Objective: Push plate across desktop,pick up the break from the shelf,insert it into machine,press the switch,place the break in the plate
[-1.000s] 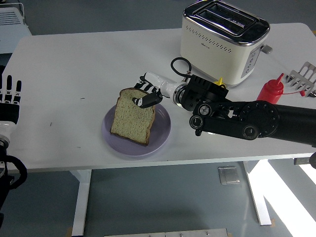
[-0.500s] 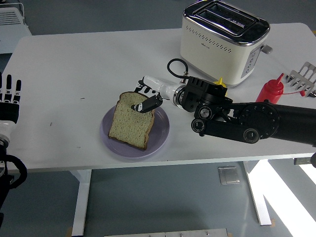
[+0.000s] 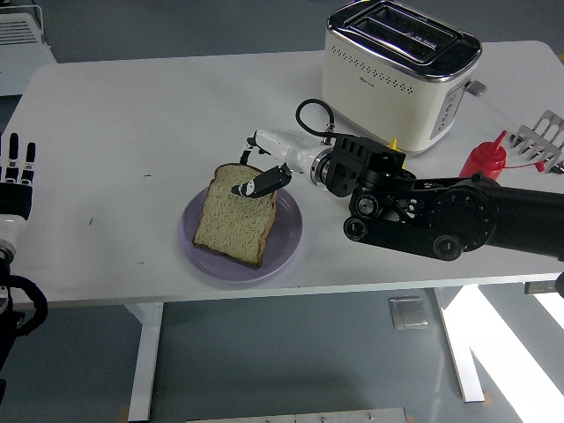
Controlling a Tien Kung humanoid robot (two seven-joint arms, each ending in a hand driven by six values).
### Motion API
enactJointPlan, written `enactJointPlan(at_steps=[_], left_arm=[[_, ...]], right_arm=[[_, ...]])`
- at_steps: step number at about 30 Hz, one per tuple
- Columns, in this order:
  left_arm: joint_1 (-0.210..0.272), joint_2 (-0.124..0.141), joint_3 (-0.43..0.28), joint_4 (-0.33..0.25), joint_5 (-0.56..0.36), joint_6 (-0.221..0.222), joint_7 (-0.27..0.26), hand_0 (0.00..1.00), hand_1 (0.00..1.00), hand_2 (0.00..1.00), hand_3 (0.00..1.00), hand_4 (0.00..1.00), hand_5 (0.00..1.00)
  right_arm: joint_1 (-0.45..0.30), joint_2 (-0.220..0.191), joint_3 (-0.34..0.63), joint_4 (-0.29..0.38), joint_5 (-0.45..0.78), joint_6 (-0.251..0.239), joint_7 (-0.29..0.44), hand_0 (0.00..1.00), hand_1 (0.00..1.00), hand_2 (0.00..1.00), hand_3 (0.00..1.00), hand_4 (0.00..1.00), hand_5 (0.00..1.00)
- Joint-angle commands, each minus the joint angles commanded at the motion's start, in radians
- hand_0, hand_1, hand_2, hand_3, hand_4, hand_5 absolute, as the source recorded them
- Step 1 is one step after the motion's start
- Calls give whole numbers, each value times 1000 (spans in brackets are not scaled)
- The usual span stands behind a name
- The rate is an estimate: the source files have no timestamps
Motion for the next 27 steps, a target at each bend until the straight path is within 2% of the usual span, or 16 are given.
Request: enactJointPlan(at_steps=[14,27], left_arm=[[-2,-2,3,5,11,15,-10,807,703,661,635,643,998],[6,-4,3,7,12,20,-15,806,699,657,631,632,998]], right_arm=[[-17,12,-19,-32,-39,13,24,842,834,864,814,823,488],[-28,14,-11,-50,-146,-22,51,846,838,864,825,820,520]])
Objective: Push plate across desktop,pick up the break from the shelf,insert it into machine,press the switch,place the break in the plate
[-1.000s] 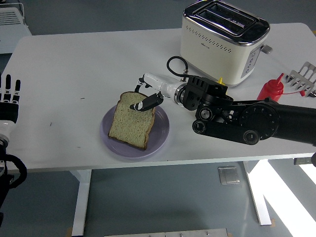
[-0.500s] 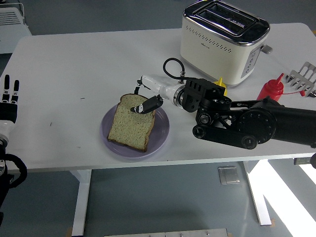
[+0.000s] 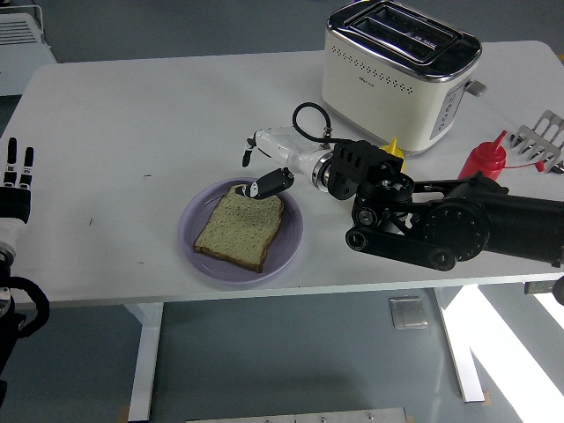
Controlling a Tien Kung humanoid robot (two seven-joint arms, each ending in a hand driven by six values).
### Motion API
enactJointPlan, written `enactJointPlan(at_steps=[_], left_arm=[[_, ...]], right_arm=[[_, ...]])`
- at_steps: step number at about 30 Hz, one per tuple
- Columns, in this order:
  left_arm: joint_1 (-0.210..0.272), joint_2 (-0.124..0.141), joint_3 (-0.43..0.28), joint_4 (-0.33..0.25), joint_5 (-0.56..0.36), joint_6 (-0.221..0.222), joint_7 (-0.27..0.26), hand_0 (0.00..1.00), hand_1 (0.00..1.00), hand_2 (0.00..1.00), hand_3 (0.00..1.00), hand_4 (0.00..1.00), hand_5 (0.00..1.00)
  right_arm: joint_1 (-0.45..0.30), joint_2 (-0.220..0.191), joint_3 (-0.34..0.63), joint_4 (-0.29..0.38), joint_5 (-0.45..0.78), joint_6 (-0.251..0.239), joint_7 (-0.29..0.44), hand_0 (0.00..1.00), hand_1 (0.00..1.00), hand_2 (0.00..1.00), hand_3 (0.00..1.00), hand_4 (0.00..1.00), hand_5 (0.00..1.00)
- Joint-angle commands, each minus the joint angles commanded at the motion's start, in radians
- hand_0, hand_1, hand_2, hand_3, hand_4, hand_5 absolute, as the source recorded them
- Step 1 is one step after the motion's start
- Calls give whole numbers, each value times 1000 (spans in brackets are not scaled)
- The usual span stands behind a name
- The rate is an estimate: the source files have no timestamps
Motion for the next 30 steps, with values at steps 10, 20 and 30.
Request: enactJointPlan(at_steps=[10,20,30], left_arm=[[13,-3,-11,-12,0,-5,8,805,697,657,629,628,998],[34,-2,-25,-41,-3,-7,14,804,697,657,628,627,998],[45,0,-50,-62,4,-16,38,803,698,657,631,628,998]], right_arm=[[-40,-91,159,131,50,-56,31,808,791,800,766,822,510],[-97,-243,466,354,175,-131,34,756,733,722,708,817,512],[-228,-390,788,449,369,-140,128,749,719,701,693,819,516]])
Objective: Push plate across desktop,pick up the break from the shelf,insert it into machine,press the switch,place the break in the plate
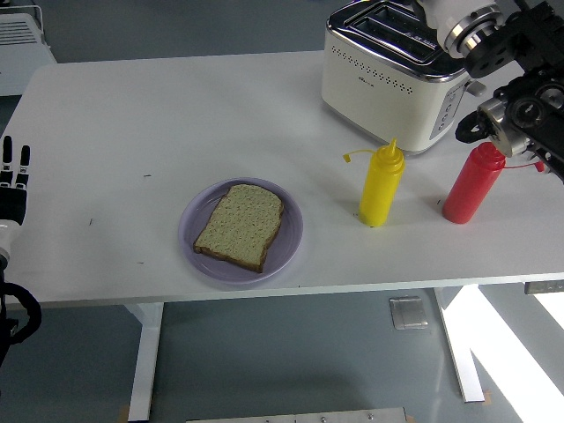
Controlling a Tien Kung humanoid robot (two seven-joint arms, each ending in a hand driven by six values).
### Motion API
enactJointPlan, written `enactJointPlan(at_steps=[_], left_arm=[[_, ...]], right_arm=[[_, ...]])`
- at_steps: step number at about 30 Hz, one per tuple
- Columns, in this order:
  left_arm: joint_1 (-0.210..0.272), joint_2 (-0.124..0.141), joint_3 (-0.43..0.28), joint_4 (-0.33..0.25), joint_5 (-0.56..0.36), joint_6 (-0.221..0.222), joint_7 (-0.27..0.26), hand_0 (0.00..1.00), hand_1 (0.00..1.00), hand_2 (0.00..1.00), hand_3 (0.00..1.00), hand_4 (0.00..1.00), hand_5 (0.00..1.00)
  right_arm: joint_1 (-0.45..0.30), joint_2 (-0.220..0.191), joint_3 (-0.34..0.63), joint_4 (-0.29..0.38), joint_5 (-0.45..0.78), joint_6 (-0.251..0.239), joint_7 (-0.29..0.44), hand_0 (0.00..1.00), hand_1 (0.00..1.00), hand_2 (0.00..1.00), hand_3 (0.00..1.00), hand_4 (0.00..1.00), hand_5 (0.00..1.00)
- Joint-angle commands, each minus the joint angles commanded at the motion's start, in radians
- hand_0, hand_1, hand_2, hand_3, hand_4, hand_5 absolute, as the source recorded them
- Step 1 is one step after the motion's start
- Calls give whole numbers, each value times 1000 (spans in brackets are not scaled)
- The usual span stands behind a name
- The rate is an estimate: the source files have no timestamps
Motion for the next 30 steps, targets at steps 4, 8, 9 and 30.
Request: enactJointPlan(at_steps=[4,8,9,30], left_arm=[[9,3,-16,-13,9,-5,20,800,699,657,632,629,998],[14,3,-25,-26,15,-10,35,799,700,657,637,632,998],[15,3,-28,-30,17,-12,39,799,700,657,637,632,998],[29,-2,-58,-66,-7,-58,122,797,698,656,642,650,998]], right_arm=[[-91,-33,131,28,91,39,68,739,704,691,686,813,513],[-186,-34,256,47,177,88,132,749,708,695,686,810,514],[-212,-31,288,52,201,96,150,749,708,695,686,810,514],[-661,37,640,75,565,102,273,775,724,704,686,810,562]])
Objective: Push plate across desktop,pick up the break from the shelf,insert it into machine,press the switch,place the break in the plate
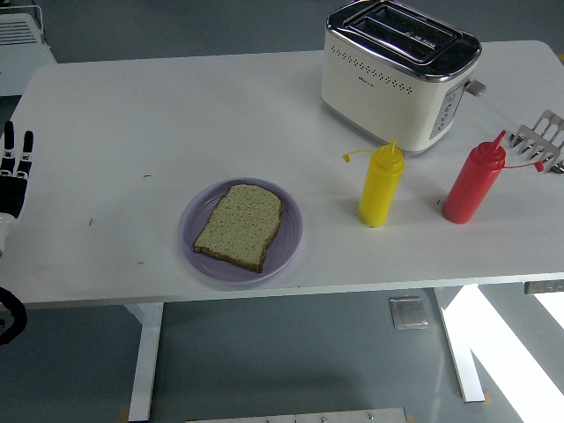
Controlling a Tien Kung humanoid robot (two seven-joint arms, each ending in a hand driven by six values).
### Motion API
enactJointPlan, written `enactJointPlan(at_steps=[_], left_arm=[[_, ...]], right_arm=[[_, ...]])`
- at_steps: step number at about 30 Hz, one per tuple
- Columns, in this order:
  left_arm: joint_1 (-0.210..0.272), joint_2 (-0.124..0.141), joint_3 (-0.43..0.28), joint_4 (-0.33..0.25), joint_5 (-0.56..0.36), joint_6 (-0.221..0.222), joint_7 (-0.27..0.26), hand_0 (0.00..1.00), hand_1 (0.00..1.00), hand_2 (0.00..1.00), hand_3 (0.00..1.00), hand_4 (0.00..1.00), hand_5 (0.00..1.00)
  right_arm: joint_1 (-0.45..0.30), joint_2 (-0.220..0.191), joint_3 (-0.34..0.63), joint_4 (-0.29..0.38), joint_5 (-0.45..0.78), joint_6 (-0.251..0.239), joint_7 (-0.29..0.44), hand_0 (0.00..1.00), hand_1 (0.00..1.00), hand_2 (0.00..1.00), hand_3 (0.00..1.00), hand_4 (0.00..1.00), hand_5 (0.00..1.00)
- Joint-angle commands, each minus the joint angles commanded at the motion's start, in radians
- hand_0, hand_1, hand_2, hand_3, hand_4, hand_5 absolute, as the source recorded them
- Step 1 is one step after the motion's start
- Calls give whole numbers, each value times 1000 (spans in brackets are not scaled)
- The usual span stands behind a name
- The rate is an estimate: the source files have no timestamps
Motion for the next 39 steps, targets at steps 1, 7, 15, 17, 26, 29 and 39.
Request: enactJointPlan(at_steps=[1,7,15,17,26,29,39], left_arm=[[1,0,-1,0,-3,-3,6,797,698,656,642,650,998],[3,-3,-3,5,-18,-14,30,797,699,655,646,660,998],[6,-18,11,17,-30,-22,33,796,699,653,647,672,998],[7,-21,13,22,-34,-21,29,796,699,653,647,672,998],[13,-30,26,35,-43,-9,12,790,687,639,626,683,998],[17,-32,30,36,-35,-5,8,790,687,639,626,683,998],[21,-34,45,38,-17,1,3,788,678,632,620,689,998]], right_arm=[[-16,5,3,0,22,-1,-1,775,724,704,686,810,562],[-61,31,17,-4,100,4,-11,779,724,703,687,807,558],[-122,76,54,-11,190,15,-31,794,734,719,696,806,582],[-131,81,57,-15,200,15,-31,794,734,719,696,806,582],[-164,90,50,-31,223,2,-21,784,715,698,681,813,616],[-173,93,47,-34,224,-4,-15,784,715,698,681,813,616],[-183,92,32,-35,228,-10,-11,783,711,694,676,809,609]])
